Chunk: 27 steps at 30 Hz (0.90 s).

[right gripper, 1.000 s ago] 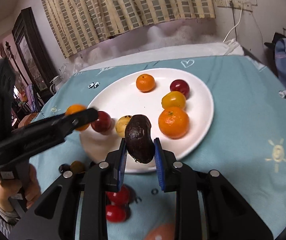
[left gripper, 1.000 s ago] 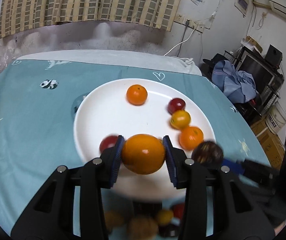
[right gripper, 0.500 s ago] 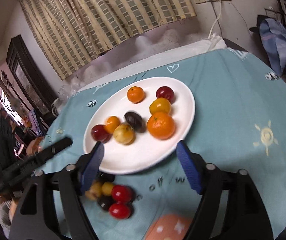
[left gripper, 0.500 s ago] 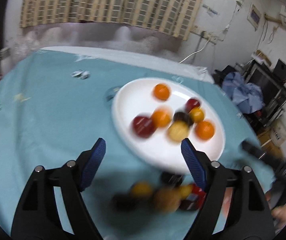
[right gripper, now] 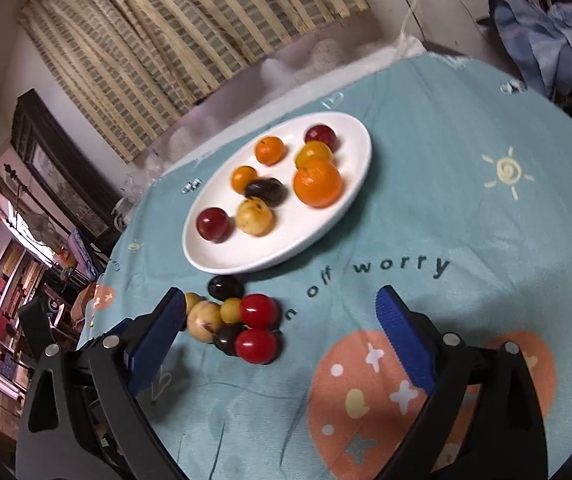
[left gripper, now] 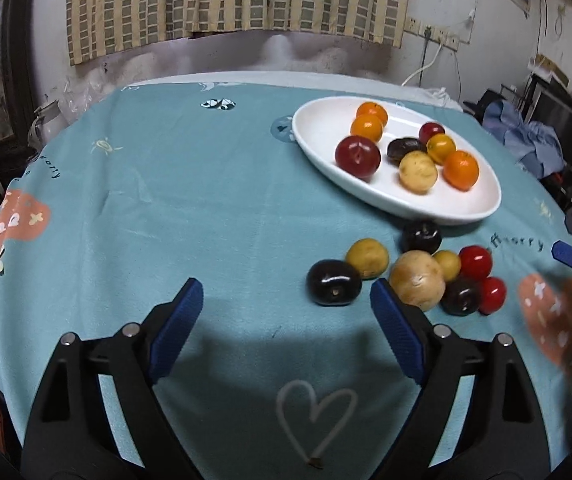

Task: Organize fruits
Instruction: 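Grasp the dark plum with the left gripper while the right gripper approaches the red apples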

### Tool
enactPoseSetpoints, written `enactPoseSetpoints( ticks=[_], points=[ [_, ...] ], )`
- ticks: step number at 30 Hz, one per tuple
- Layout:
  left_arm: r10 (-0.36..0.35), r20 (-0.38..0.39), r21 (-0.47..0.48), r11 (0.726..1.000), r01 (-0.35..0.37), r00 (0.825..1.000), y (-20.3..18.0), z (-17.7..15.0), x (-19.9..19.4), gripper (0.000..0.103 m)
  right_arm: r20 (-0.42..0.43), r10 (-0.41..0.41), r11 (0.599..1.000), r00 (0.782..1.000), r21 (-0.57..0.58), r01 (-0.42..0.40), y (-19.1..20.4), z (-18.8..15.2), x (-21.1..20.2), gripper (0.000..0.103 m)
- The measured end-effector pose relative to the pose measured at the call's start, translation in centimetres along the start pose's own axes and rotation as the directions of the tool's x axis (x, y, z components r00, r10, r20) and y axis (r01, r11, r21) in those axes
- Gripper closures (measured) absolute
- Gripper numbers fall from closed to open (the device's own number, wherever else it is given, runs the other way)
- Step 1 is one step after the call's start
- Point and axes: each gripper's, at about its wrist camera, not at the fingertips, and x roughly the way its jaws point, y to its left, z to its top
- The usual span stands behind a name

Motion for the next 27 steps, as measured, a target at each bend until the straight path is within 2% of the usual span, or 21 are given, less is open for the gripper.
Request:
enactPoseSetpoints(
  ticks=[9,24,27],
  points=[
    [-0.003,-0.046,0.015,1.0,0.004,0.999,-0.2,0.5,1.4,0.013,-0.008,-0.012,0.999,1.0,-0.034,0.012,0.4,-0.2,0.1,0.007],
    [-0.007,-0.067,0.063,0.998,0.011,0.998,-1.3,1.0,2.4,0.013,-0.026,-0.042,0.998,0.999,-0.049,0.041,0.6,-0.4,0.7,0.007],
    [-0.026,-0.08,0.052,0.998,0.03,0.996,-1.0,1.2,2.8,0.021,-0.024,-0.044,0.998,0.999,-0.049,0.042,0.6,-0.3,0.7,0.007]
  ],
)
